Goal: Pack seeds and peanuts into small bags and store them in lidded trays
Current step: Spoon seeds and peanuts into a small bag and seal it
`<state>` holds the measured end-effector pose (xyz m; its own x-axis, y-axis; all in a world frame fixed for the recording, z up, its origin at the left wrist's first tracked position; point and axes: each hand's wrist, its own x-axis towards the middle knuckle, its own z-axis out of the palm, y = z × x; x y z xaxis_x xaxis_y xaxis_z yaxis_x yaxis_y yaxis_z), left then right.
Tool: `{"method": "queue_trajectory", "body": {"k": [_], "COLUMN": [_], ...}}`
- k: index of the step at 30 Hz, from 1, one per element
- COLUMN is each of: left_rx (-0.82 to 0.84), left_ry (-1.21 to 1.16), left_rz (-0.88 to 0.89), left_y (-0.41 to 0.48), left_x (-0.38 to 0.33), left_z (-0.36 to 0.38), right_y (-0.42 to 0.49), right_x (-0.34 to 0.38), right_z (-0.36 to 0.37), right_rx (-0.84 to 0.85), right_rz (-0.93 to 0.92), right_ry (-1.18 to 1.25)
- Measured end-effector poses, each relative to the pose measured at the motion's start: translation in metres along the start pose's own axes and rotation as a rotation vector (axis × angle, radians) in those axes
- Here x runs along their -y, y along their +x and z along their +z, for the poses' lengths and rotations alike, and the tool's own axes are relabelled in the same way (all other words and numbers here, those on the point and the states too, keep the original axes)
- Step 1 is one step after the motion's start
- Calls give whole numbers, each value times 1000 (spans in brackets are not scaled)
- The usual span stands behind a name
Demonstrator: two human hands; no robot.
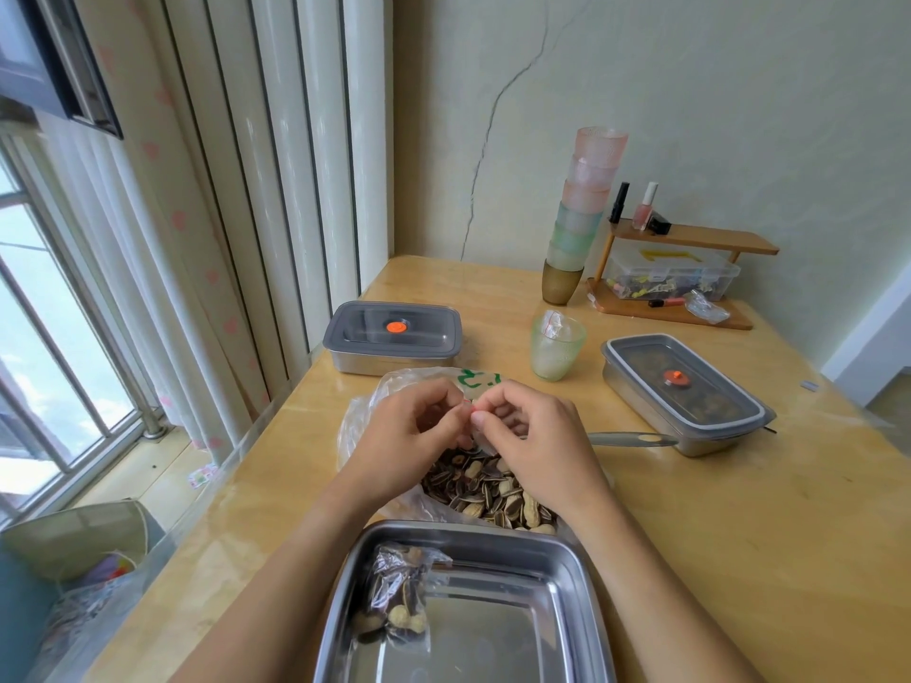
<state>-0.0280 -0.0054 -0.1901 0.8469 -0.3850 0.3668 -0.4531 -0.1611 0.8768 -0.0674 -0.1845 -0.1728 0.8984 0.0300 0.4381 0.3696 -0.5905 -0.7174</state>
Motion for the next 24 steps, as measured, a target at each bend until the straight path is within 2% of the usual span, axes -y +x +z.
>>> {"method": "queue_trajectory", "body": {"k": [5, 13, 18, 21, 24], "left_rx": [-21, -27, -56, -54, -37], "left_ry": [91, 219, 312, 447, 470], "left_rz": [43, 66, 78, 115, 135], "left_y": [2, -1, 0, 0, -1], "left_x": [3, -1, 0, 1, 0], "left_z": [2, 4, -1, -5, -7], "right_y": [-1, 0, 2, 1, 2], "right_x": [0, -4, -3, -3, -4], "right_z": [1, 0, -5, -7, -4], "right_rx": [-10, -72, 0, 40, 73], "right_rz": [-3, -168, -228, -210, -169], "right_ry": [-24, -311, -380, -425, -446]}}
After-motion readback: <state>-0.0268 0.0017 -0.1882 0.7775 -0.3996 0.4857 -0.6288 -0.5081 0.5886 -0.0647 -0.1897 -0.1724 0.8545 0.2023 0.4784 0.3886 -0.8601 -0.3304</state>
